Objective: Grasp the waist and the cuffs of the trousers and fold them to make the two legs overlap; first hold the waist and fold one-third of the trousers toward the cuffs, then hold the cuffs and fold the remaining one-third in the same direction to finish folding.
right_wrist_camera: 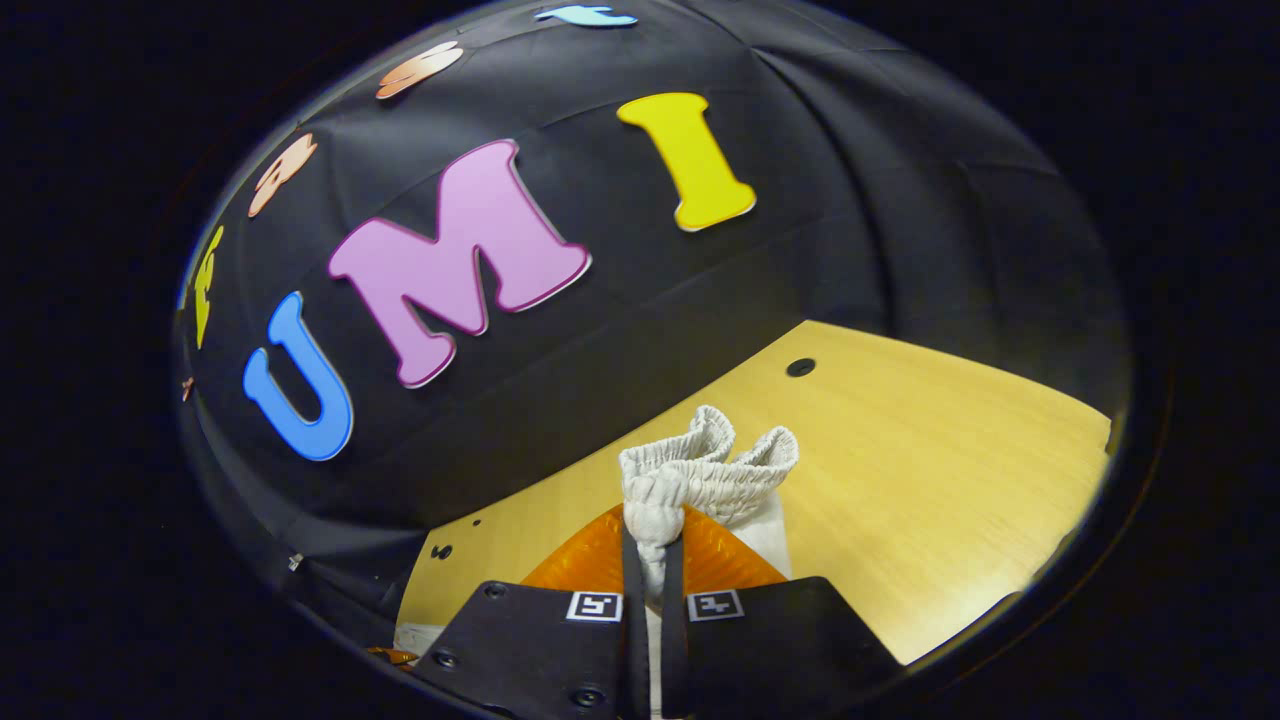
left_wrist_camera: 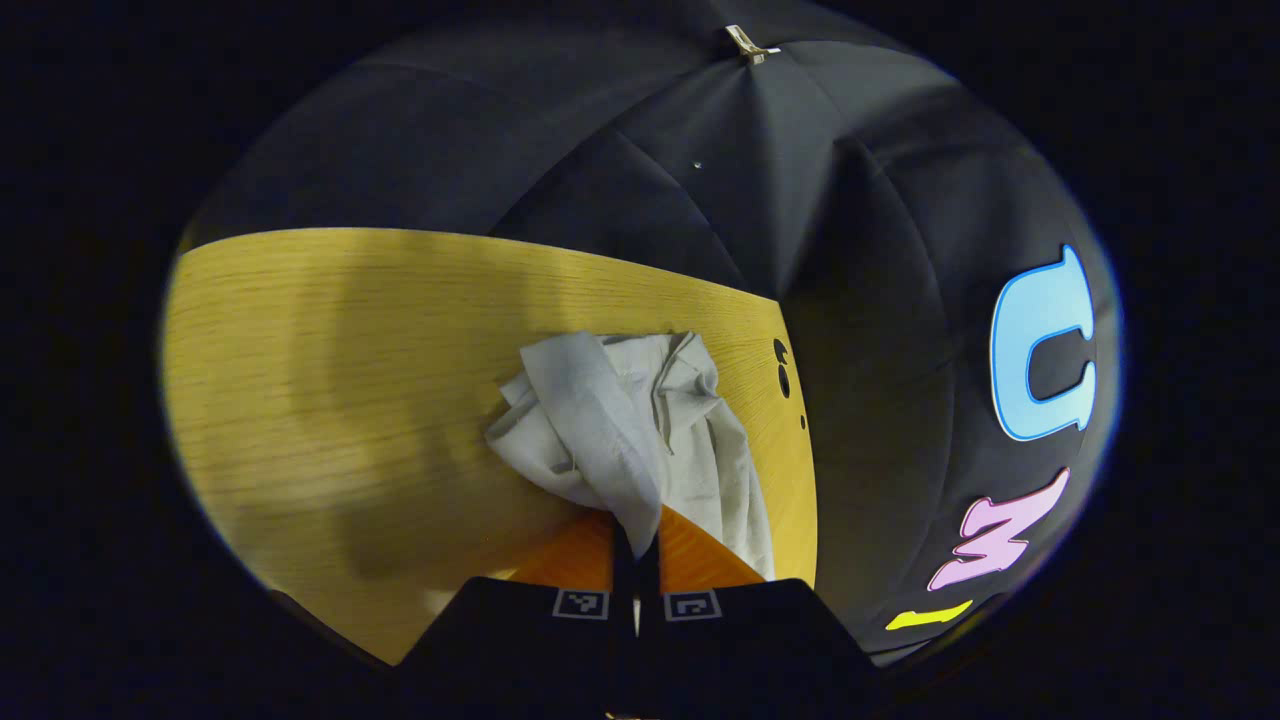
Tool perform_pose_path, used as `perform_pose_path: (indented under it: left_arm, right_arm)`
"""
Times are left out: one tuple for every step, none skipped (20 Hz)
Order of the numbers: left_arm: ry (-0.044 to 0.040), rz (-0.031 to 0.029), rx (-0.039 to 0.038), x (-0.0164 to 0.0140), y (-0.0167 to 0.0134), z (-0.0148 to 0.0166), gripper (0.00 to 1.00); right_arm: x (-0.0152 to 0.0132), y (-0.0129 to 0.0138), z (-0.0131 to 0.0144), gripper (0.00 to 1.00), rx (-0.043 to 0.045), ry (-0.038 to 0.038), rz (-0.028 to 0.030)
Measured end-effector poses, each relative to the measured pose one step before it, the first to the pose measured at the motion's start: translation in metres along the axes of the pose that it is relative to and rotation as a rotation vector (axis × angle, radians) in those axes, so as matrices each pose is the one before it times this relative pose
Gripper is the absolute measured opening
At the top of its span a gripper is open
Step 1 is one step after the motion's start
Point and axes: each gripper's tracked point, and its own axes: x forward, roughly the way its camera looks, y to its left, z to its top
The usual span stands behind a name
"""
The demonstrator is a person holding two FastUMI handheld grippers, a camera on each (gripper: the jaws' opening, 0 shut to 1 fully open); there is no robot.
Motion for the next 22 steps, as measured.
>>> perform_pose_path:
  left_arm:
    - [0.00058,-0.00249,0.00026,0.00086,0.00007,-0.00081,0.06]
    - [0.00163,-0.00323,0.00014,-0.00041,0.00016,0.00065,0.06]
    - [-0.00003,-0.00347,0.00027,-0.00019,-0.00022,0.00051,0.06]
    - [-0.00118,-0.00401,-0.00067,0.00047,-0.00016,-0.00050,0.06]
    - [0.00086,-0.00235,0.00004,-0.00093,0.00073,0.00045,0.06]
    - [-0.00071,-0.00299,-0.00027,-0.00050,-0.00045,0.00049,0.06]
    - [-0.00039,-0.00195,0.00050,0.00190,-0.00019,-0.00123,0.06]
    - [-0.00113,-0.00110,-0.00040,-0.00117,-0.00019,0.00148,0.06]
    - [-0.00205,-0.00013,-0.00026,-0.00006,0.00036,-0.00130,0.06]
    - [-0.00218,-0.00029,-0.00063,-0.00104,0.00020,0.00157,0.06]
    - [-0.00312,-0.00135,-0.00133,0.00211,-0.00049,-0.00107,0.06]
    - [-0.00192,-0.00213,-0.00091,-0.00018,-0.00025,0.00120,0.06]
    - [-0.00175,-0.00495,-0.00173,0.00123,-0.00028,-0.00096,0.06]
    - [0.00086,-0.00769,-0.00325,-0.00072,0.00054,0.00063,0.06]
    - [-0.00075,-0.00895,-0.00817,-0.00039,0.00082,-0.00022,0.06]
    - [-0.00002,-0.00751,-0.00962,-0.00170,0.00063,0.00215,0.06]
    - [-0.00077,-0.00567,-0.00833,0.00103,0.00012,-0.00096,0.06]
    - [-0.00186,-0.00298,-0.00468,-0.00035,-0.00025,0.00126,0.06]
    - [-0.00246,-0.00181,-0.00154,0.00153,-0.00003,-0.00069,0.06]
    - [-0.00018,-0.00184,-0.00005,-0.00055,-0.00008,0.00071,0.06]
    - [-0.00364,-0.00139,-0.00098,0.00116,-0.00016,-0.00077,0.06]
    - [-0.00363,-0.00408,-0.00044,-0.00123,-0.00054,0.00159,0.06]
  right_arm:
    - [0.00266,0.01390,-0.01669,0.09,-0.02400,0.03163,0.01987]
    - [0.00222,0.01419,-0.01562,0.09,-0.02640,0.03349,0.02029]
    - [0.00042,0.01594,-0.02159,0.09,-0.04066,0.04371,0.02525]
    - [0.00768,0.01661,-0.03074,0.09,-0.05835,0.05460,0.01417]
    - [0.00549,0.00732,-0.01838,0.09,-0.02797,0.03882,0.00953]
    - [0.00785,0.00766,-0.01815,0.09,-0.03431,0.03735,0.00637]
    - [0.01595,0.00969,-0.01992,0.09,-0.04215,0.04795,0.00859]
    - [0.00726,0.00337,-0.01100,0.09,-0.02404,0.03068,0.00593]
    - [0.00723,0.00045,-0.00414,0.09,-0.02062,0.02947,0.00679]
    - [0.00947,0.00064,-0.00877,0.09,-0.02366,0.02654,0.00938]
    - [0.00616,-0.00322,-0.00600,0.09,-0.02572,0.02258,0.00320]
    - [0.00679,-0.00438,-0.00912,0.09,-0.02581,0.03052,0.00939]
    - [0.00611,-0.00513,-0.00879,0.09,-0.02604,0.03795,0.00724]
    - [0.00605,-0.00340,-0.00943,0.09,-0.02149,0.03740,0.00797]
    - [0.00377,-0.00142,-0.00264,0.11,-0.01949,0.02375,0.01332]
    - [-0.00257,-0.00167,0.00307,0.12,-0.01560,0.00431,0.00885]
    - [-0.00036,-0.00020,0.00210,0.18,-0.00997,0.00458,0.01651]
    - [-0.00062,0.00358,-0.00207,0.22,-0.00943,0.00418,0.01826]
    - [-0.00321,0.00538,-0.00031,0.28,-0.00447,0.00226,0.03713]
    - [-0.00085,0.01046,-0.00308,0.34,0.00575,0.01250,0.04991]
    - [-0.00496,0.00848,-0.00294,0.42,0.00577,0.01237,0.04409]
    - [-0.00477,0.00741,0.00011,0.63,0.00780,0.00490,0.04194]
